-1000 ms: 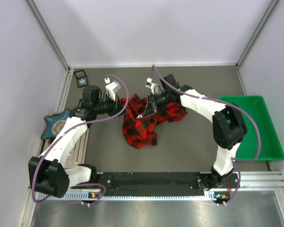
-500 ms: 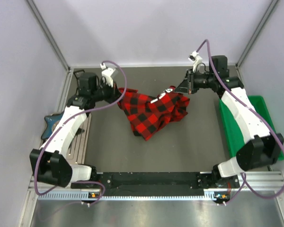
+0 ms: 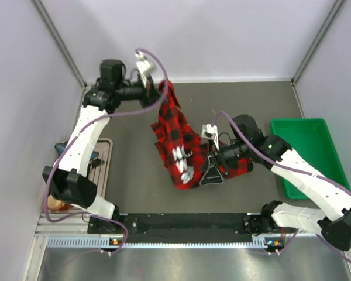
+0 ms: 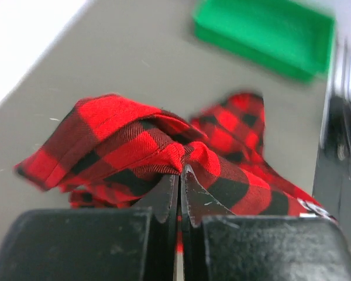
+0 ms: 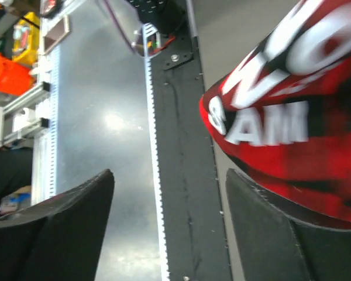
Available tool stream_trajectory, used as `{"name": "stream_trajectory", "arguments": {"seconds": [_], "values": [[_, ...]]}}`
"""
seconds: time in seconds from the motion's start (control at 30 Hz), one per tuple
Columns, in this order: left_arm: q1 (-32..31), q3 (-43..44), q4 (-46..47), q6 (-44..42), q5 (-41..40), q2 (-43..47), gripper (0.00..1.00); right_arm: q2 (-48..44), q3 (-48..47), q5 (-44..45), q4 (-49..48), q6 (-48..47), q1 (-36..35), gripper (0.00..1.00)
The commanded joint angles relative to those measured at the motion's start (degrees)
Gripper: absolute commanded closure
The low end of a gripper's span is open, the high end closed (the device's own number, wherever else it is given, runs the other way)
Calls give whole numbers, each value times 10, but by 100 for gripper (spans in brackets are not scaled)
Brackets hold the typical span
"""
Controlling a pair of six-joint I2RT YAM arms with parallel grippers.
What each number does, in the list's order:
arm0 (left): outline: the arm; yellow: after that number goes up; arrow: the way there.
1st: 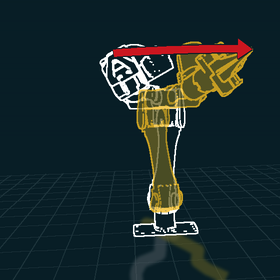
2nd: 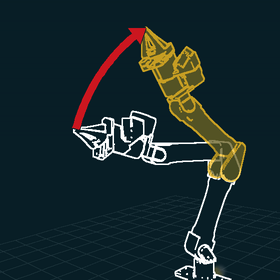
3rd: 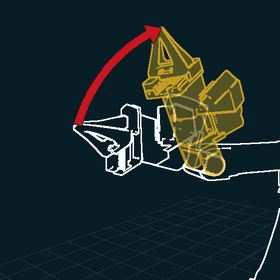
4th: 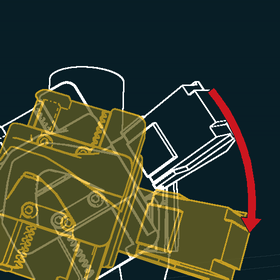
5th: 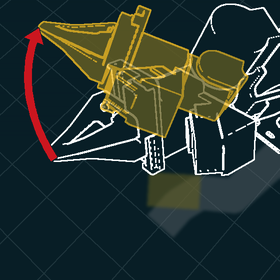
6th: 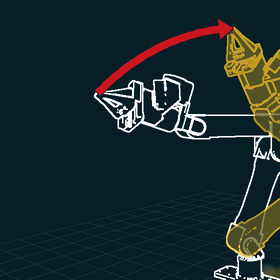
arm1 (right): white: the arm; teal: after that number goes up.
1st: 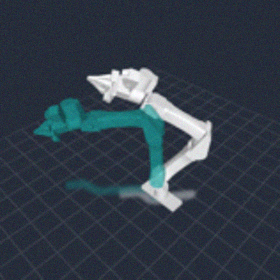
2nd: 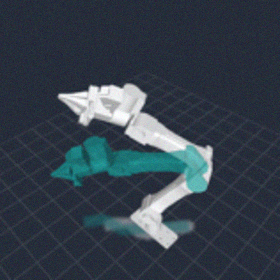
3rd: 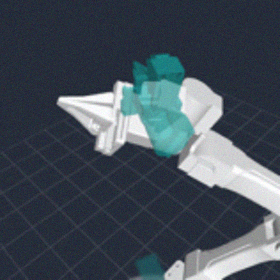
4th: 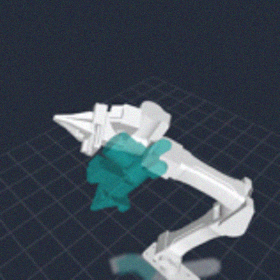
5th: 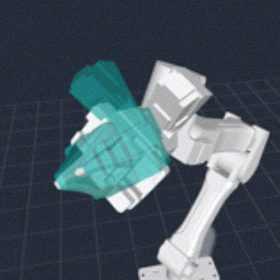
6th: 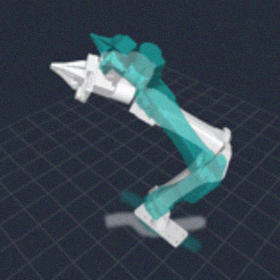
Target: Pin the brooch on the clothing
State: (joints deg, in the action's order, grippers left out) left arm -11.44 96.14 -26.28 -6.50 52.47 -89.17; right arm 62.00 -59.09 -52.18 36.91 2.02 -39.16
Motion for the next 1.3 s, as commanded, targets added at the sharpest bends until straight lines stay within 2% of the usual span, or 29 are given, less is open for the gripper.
{"name": "stream_trajectory", "arguments": {"seconds": [0.0, 0.07, 0.13, 0.17, 0.2, 0.3, 0.43, 0.57, 0.63, 0.73, 0.8, 0.93, 1.03, 1.27], "values": [[-84, -66, -394, -435, 60, 97, 100, 19, -95, 34, 111, -153, 41, 18], [-95, -165, -493, -518, 9, 129, 100, 24, -101, 6, 146, -193, 106, 11], [-96, -254, -525, -591, -35, 174, 100, 32, -99, 11, 149, -247, 177, 7], [-96, -279, -533, -610, -60, 188, 100, 38, -103, 48, 151, -269, 182, 5], [-95, -301, -513, -615, -116, 216, 100, 44, -103, 70, 150, -317, 183, 4], [-86, -351, -465, -578, -208, 251, 100, 95, -123, 107, 142, -366, 183, 1], [-31, -366, -464, -584, -235, 247, 100, 200, -202, 101, 130, -353, 182, 1], [90, -387, -368, -575, -242, 268, 100, 299, -294, 119, 102, -334, 153, 1], [126, -387, -358, -576, -230, 272, 100, 349, -330, 126, 92, -327, 140, 1], [128, -393, -362, -608, -214, 275, 100, 395, -355, 163, 34, -327, 109, 1], [128, -401, -357, -631, -192, 285, 100, 433, -373, 173, 6, -358, 91, 1], [128, -420, -357, -666, -178, 296, 100, 515, -484, 143, -14, -399, 82, 2], [128, -430, -359, -690, -178, 300, 100, 562, -529, 139, -25, -466, 66, 2], [128, -435, -376, -744, -154, 308, 100, 631, -546, 134, -43, -656, 22, 1]]}}
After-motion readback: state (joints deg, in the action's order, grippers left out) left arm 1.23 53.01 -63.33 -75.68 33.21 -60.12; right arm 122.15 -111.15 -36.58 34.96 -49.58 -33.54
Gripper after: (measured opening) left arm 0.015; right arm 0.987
